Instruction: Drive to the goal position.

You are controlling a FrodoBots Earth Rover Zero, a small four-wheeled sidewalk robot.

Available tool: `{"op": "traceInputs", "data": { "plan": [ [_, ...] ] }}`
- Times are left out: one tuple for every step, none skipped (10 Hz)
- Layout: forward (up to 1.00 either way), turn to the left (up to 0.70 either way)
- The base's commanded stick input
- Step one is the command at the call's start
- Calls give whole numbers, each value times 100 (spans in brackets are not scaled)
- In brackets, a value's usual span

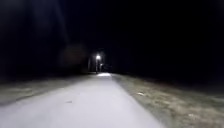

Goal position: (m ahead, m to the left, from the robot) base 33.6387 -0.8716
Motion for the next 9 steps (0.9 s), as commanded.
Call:
{"op": "traceInputs", "data": {
  "plan": [
    [100, 0],
    [100, 0],
    [100, 0],
    [100, 0],
    [100, 0],
    [100, 0],
    [100, 0],
    [100, 0],
    [100, 0]
  ]
}}
